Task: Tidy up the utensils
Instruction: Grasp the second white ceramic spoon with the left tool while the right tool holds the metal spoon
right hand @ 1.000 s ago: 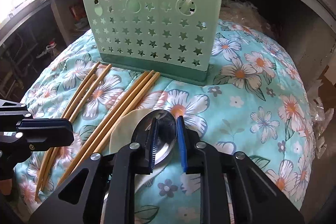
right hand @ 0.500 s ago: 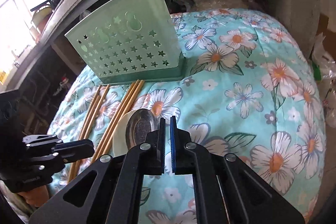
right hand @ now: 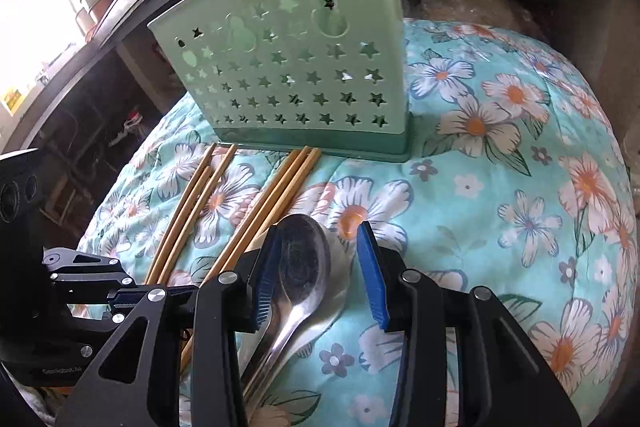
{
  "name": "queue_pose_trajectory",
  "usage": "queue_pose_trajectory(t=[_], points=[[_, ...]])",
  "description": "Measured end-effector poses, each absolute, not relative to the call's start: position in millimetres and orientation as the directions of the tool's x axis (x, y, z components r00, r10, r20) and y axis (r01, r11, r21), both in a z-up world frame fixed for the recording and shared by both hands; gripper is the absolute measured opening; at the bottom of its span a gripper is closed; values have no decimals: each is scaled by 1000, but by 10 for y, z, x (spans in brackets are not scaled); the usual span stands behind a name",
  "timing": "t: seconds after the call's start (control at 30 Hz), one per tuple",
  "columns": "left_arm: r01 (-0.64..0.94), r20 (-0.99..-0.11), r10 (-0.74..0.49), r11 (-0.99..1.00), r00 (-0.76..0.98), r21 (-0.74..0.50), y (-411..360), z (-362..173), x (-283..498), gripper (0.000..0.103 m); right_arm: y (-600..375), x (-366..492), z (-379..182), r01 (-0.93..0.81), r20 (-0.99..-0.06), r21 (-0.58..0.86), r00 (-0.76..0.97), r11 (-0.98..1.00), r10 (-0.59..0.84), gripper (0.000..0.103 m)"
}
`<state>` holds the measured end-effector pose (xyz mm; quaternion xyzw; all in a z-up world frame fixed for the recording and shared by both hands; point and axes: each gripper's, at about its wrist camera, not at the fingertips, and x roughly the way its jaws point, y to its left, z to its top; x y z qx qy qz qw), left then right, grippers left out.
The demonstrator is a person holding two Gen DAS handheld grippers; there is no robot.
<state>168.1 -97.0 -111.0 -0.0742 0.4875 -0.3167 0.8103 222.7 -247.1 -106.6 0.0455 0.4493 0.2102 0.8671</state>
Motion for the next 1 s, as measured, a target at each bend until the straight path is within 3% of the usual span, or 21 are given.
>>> queue_pose_trajectory(t=[0.17,0.3,0.57,1.0], points=[[453,-732,-602,775,320,-439,-1016,-1109,1675,7,-2302,2326,-1175,-374,-794,204,477,904,377,37],[460,-729,-605,772,321,-438,-1041,-1109,1682,7,-2366,2349,-1176,-367,-787,205,489,907,376,20],[461,-739,-591,780,323,-423,-1067,-1141,1695,7,-2502,2343,-1103,-328,-755,191,553,925,352,7],[473,-753,-570,789,327,-392,-1118,-1118,1638,7,-3021,2056,-893,-268,-719,193,616,944,322,3]])
